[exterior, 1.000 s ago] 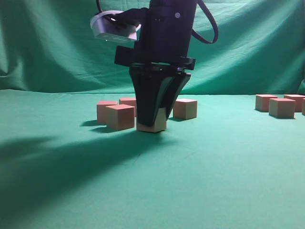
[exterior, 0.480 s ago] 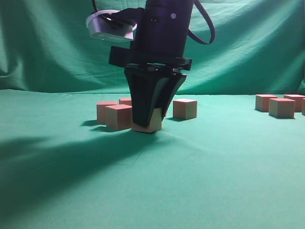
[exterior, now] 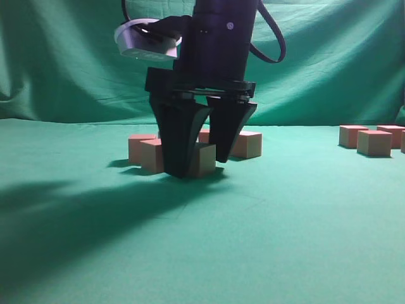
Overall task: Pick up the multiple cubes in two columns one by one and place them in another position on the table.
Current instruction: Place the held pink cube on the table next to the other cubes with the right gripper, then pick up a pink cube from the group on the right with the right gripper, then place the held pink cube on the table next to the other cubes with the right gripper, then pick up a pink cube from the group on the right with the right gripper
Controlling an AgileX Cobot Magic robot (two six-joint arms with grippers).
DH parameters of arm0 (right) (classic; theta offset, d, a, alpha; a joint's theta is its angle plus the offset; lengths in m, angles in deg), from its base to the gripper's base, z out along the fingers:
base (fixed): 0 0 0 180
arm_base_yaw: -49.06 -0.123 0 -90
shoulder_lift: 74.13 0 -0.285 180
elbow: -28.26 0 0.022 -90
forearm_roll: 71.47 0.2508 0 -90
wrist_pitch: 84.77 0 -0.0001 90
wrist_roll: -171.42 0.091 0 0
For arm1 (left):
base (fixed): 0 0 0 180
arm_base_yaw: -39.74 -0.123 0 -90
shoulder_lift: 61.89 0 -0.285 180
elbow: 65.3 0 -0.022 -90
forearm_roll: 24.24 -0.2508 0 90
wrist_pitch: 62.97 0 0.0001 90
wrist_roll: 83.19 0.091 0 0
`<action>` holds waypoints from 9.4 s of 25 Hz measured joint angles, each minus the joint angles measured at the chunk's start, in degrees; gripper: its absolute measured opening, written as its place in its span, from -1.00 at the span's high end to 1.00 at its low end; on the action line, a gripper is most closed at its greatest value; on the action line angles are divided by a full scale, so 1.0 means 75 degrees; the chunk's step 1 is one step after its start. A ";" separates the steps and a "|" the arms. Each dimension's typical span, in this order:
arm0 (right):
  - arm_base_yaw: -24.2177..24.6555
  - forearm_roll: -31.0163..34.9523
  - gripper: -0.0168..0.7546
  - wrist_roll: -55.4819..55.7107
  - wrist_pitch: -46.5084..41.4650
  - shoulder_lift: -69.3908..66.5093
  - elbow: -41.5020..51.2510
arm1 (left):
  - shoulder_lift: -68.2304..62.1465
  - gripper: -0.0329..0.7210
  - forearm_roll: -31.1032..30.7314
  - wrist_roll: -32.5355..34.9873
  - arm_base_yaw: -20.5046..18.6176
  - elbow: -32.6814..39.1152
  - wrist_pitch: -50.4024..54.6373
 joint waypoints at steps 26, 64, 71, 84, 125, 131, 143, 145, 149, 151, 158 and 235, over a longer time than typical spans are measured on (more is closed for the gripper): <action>0.2004 -0.2568 -0.48 0.2955 -0.2419 0.2508 -0.1737 | 0.0000 0.91 0.0000 0.0000 0.0000 0.0000 0.0000; 0.3862 -0.1553 -0.48 0.3968 0.2008 0.1190 0.1622 | 0.0000 0.91 0.0000 0.0000 0.0000 0.0000 0.0000; 0.3862 -0.1616 -0.48 0.3996 0.2283 0.0884 0.1622 | 0.0000 0.91 0.0000 0.0000 0.0000 0.0000 0.0000; 0.3862 -0.1620 0.28 0.3996 0.2264 0.0721 0.1550 | 0.0000 0.91 0.0000 0.0000 0.0000 0.0000 0.0000; -0.0757 -0.1706 0.28 0.6340 0.1299 0.3055 0.2792 | 0.0000 0.91 0.0000 0.0000 0.0000 0.0000 0.0000; -0.0757 -0.2295 0.28 0.6896 0.1387 0.2312 0.2792 | 0.0000 0.91 0.0000 0.0000 0.0000 0.0000 0.0000; -0.0818 -0.2544 0.28 0.7142 0.1833 0.1743 0.2792 | 0.0000 0.91 0.0000 0.0000 0.0000 0.0000 0.0000; -0.0818 -0.2544 0.28 0.7173 0.1833 0.1647 0.2792 | 0.0000 0.91 0.0000 0.0000 0.0000 0.0000 0.0000; -0.0830 -0.2587 0.28 0.7191 0.1931 0.1547 0.2792 | 0.0000 0.91 0.0000 0.0000 0.0000 0.0000 0.0000; -0.0830 -0.2590 0.28 0.7191 0.1982 0.1519 0.2792 | 0.0000 0.91 0.0000 0.0000 0.0000 0.0000 0.0000; -0.0830 -0.2603 -0.14 0.7020 0.2022 0.1493 0.2792 | 0.0000 0.91 0.0000 0.0000 0.0000 0.0000 0.0000; 0.6097 0.1014 -0.27 0.0493 0.1469 0.0977 0.1534 | 0.0000 0.91 0.0000 0.0000 0.0000 0.0000 0.0000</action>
